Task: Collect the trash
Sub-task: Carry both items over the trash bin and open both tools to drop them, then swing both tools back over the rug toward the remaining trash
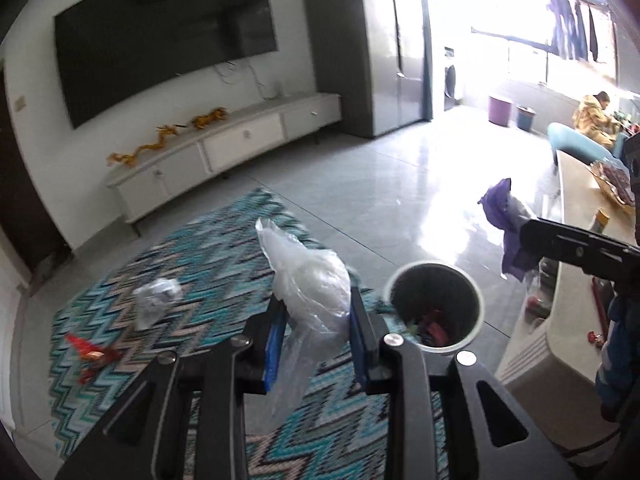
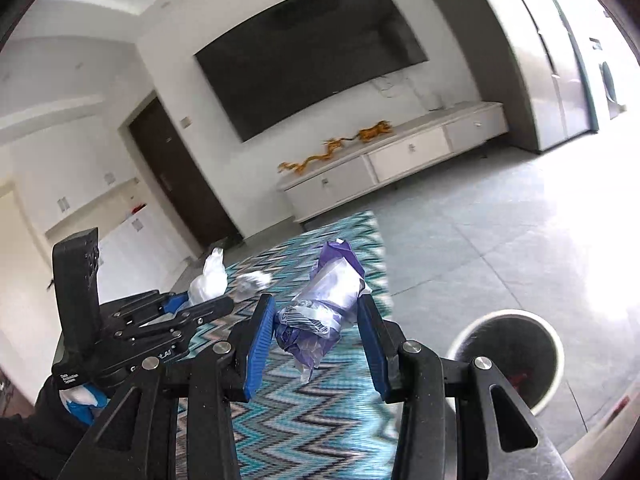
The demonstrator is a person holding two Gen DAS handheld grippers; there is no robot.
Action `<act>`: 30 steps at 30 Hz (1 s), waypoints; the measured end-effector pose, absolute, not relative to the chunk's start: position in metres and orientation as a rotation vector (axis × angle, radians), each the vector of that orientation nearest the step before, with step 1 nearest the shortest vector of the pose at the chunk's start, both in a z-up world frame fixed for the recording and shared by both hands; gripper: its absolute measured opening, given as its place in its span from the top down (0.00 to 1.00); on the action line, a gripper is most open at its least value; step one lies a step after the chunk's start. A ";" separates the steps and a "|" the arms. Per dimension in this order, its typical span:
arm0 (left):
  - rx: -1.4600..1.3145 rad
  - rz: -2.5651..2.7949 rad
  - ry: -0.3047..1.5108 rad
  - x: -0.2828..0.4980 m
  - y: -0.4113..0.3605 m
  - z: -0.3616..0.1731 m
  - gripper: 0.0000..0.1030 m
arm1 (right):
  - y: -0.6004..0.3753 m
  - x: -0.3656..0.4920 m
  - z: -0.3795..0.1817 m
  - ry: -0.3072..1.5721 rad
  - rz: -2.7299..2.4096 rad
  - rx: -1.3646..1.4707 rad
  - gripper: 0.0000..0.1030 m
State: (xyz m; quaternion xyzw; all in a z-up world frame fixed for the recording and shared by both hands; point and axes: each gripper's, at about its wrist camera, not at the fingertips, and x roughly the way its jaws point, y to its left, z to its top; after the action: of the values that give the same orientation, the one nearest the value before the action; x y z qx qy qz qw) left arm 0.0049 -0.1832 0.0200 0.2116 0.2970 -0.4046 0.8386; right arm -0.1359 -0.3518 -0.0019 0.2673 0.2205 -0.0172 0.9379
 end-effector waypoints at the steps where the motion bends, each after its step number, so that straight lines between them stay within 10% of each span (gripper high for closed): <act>1: 0.454 -0.873 0.642 0.005 -0.194 0.017 0.73 | -0.359 -0.138 -0.004 0.452 -0.055 0.552 0.62; 23: 0.440 -1.127 0.974 0.033 -0.399 -0.086 0.71 | -0.497 -0.110 -0.145 0.716 -0.351 0.731 0.59; 30: 0.376 -1.170 1.029 0.037 -0.415 -0.103 0.47 | -0.514 -0.108 -0.177 0.777 -0.425 0.762 0.42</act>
State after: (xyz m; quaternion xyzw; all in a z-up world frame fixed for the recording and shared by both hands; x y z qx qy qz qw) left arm 0.0369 -0.4153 -0.1033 0.1686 0.4610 -0.5245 0.6957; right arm -0.1085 -0.5136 -0.1770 0.3595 0.3670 -0.2005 0.8342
